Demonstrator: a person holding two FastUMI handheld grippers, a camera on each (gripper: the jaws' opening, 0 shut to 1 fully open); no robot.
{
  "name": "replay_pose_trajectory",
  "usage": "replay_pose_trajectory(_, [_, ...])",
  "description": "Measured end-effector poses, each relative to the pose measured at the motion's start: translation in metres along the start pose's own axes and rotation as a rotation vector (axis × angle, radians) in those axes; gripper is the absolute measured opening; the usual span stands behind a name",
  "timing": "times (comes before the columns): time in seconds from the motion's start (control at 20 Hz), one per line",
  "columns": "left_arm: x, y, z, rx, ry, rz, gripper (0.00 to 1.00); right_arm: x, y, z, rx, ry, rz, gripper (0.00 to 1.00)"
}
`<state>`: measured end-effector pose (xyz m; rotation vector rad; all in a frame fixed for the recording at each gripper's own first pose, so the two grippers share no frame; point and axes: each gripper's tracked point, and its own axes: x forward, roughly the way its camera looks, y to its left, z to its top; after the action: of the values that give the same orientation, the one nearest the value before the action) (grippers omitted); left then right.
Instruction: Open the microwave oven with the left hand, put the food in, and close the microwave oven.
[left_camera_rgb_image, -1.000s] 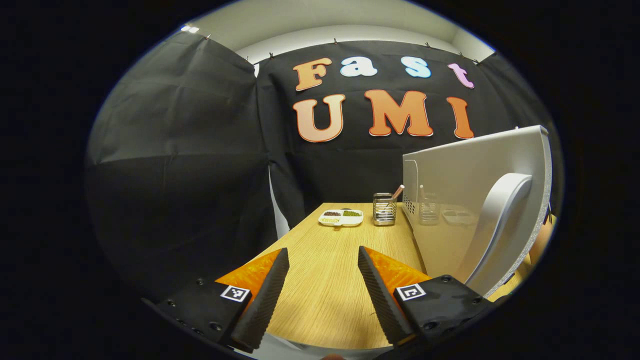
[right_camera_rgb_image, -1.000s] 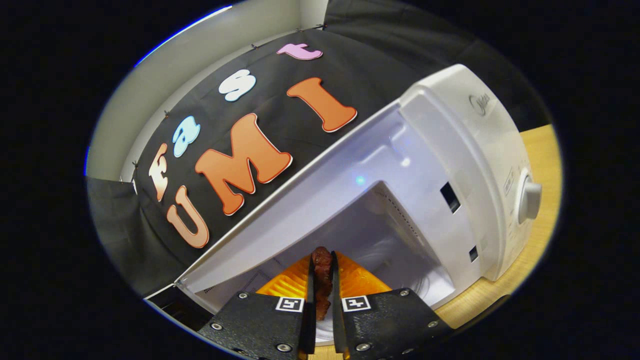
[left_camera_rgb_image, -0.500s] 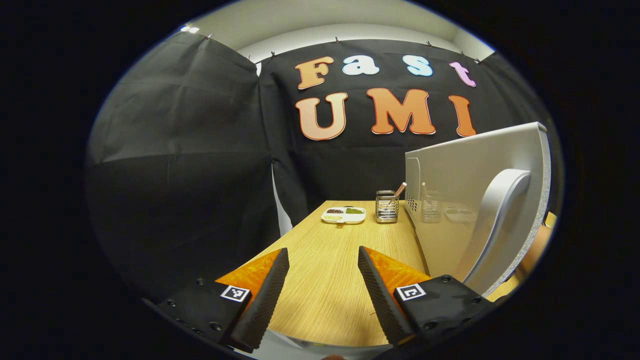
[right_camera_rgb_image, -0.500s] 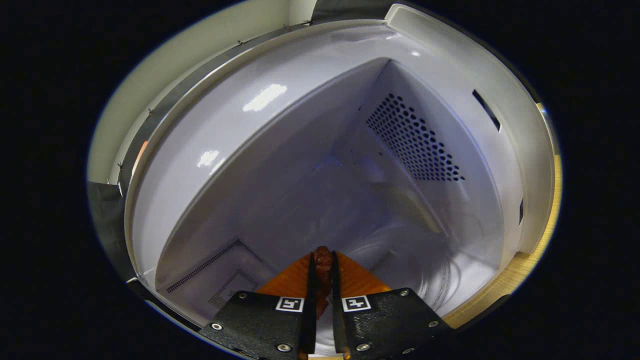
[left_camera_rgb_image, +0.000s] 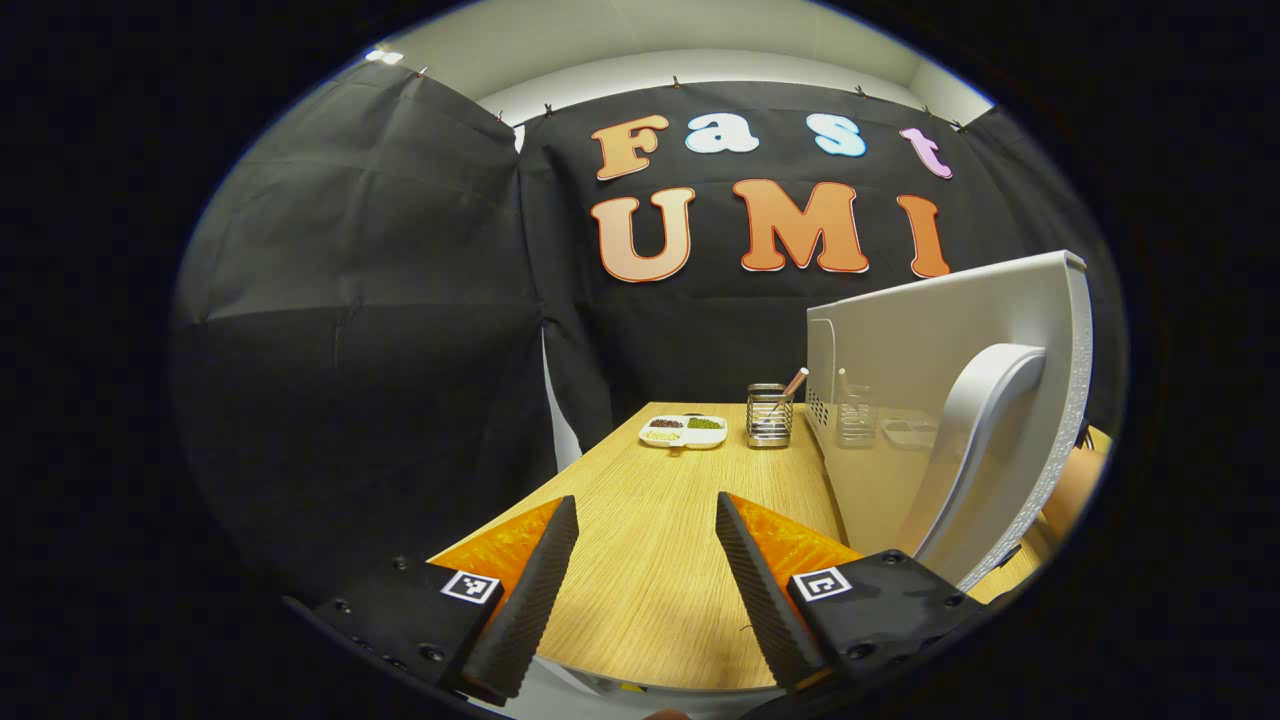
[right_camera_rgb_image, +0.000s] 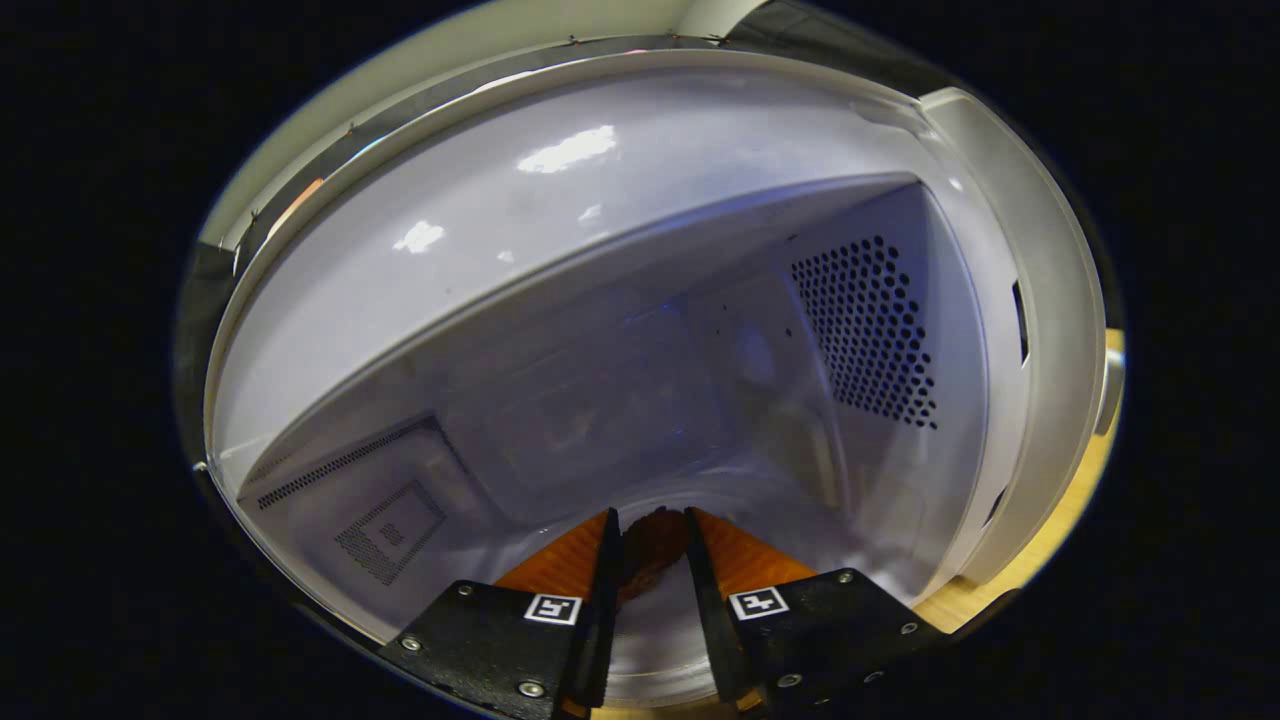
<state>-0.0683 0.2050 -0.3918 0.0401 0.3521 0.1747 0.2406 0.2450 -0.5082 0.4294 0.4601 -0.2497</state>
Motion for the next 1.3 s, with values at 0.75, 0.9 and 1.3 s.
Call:
replay_pose_trajectory(0.75, [-0.015,-0.07,0.021,0.036,-0.018,-0.106,0.9,-0.134,-0.008,0.05,-0.279,-0.033,0.247,0.76])
replay_pose_trajectory(0.9, [-0.02,-0.101,0.026,0.04,-0.029,-0.16,0.9,-0.172,-0.031,0.079,-0.356,-0.098,0.277,0.8])
replay_pose_trajectory(1.3, [-0.028,-0.187,0.041,0.039,-0.05,-0.289,0.87,-0.242,-0.119,0.154,-0.377,-0.173,0.278,0.86])
